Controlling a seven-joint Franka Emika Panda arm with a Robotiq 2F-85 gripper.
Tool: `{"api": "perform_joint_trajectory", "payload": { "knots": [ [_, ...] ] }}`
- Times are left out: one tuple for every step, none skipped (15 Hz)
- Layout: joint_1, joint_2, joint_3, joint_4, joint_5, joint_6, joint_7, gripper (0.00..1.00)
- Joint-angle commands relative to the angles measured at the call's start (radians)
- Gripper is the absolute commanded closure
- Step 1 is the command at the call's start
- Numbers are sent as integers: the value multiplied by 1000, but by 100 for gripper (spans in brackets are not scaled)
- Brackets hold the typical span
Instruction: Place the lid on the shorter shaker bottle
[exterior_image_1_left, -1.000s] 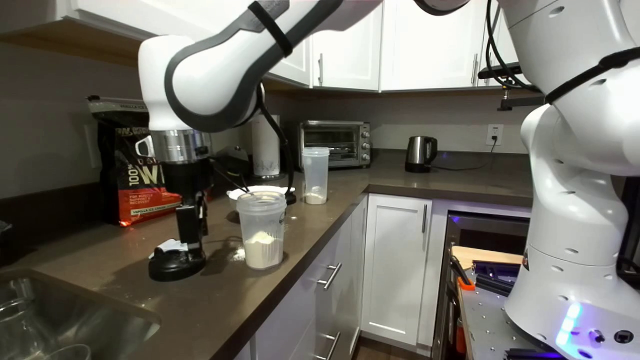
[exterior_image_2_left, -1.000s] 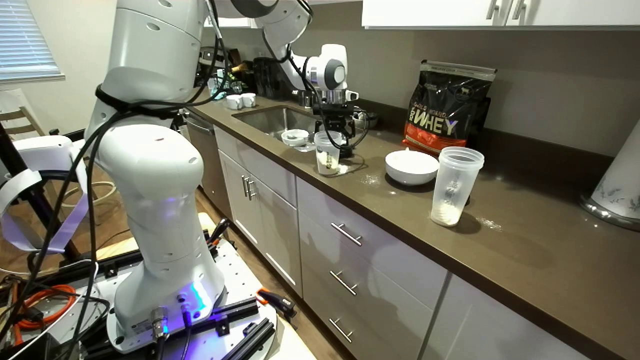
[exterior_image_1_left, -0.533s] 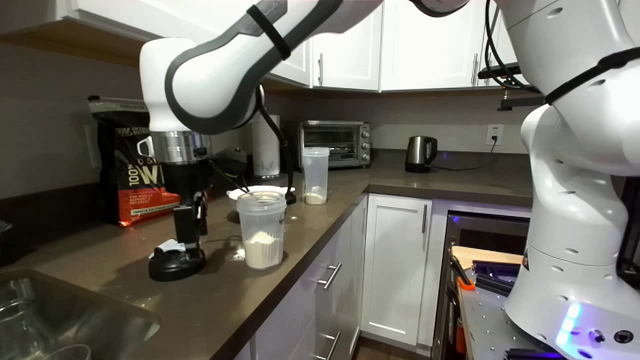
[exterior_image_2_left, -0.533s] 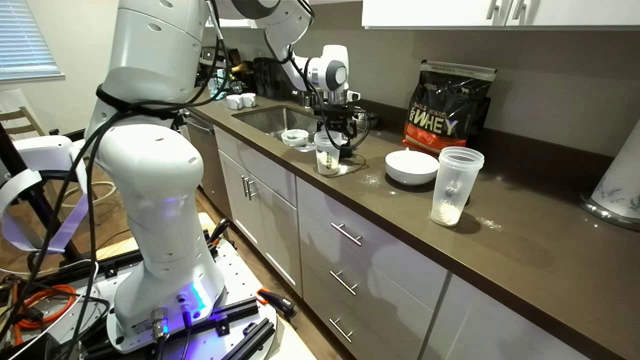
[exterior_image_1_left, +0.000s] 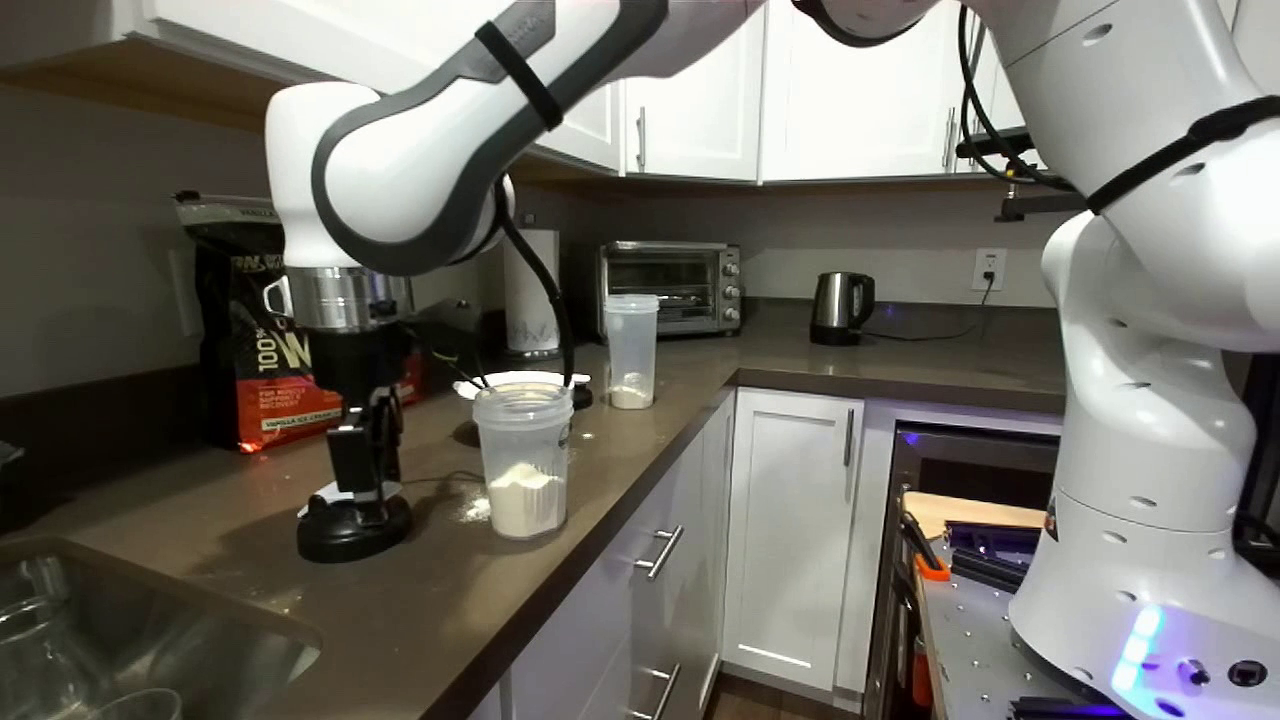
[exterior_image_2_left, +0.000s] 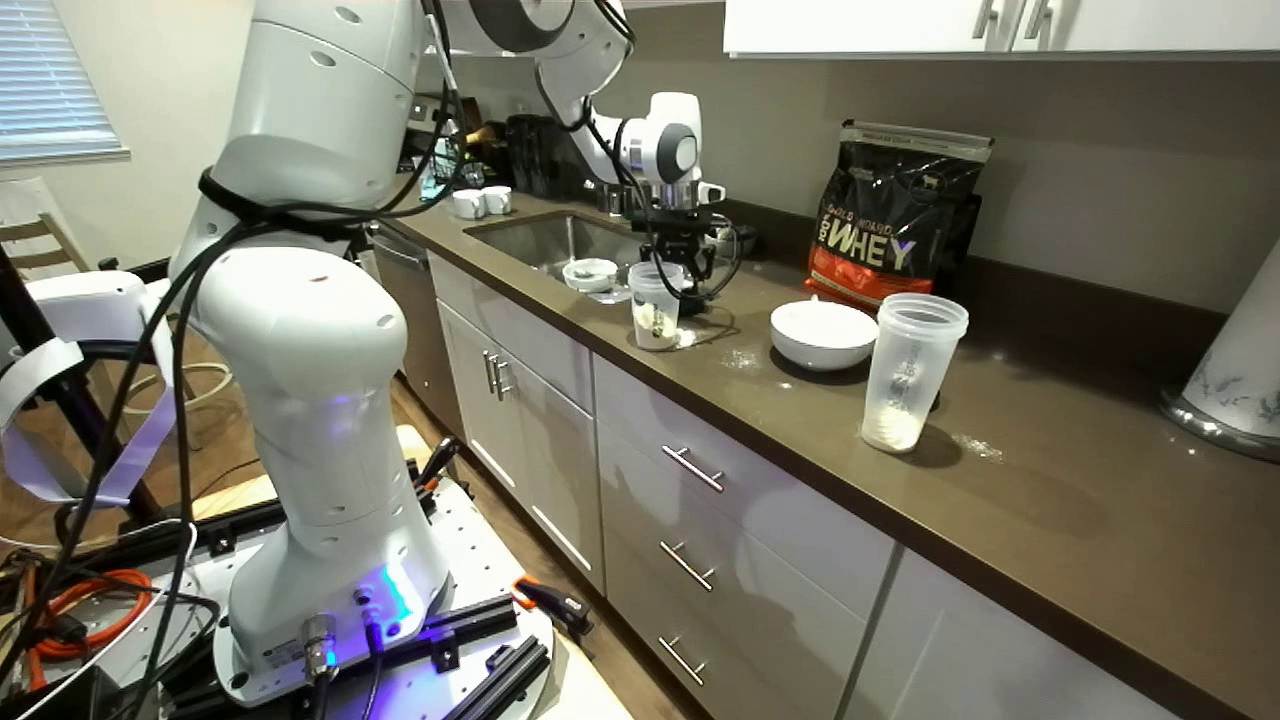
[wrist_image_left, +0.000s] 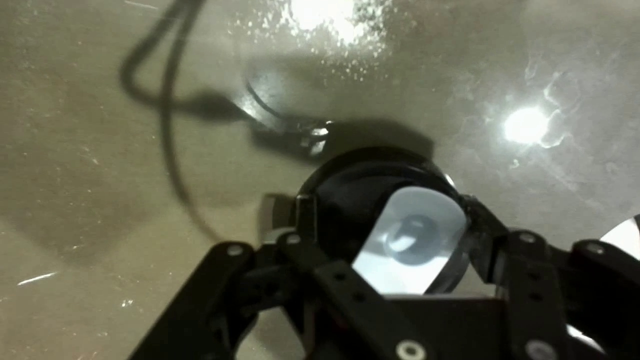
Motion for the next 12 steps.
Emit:
{"api": "perform_joint_trajectory", "payload": {
  "knots": [
    [0, 26, 0, 34, -9, -3, 28, 51],
    [-1, 24, -1, 39, -10, -4, 29, 56],
    [-2, 24, -3, 41, -11, -3, 30, 70],
    [-3, 23, -5, 43, -14, -3, 30, 75],
    [-4, 23, -8, 43, -16, -3, 28, 83],
    [-5, 21, -11, 42, -18, -5, 26, 86],
    [-6, 20, -15, 41, -21, -3, 25, 86],
    [-8, 18, -19, 38, -23, -3, 24, 86],
    [-9, 16, -23, 36, -25, -2, 23, 86],
    [-11, 15, -26, 34, -26, -3, 22, 86],
    [-13, 13, -30, 33, -26, -2, 21, 86],
    [-15, 10, -33, 30, -29, -1, 20, 86]
  ]
}}
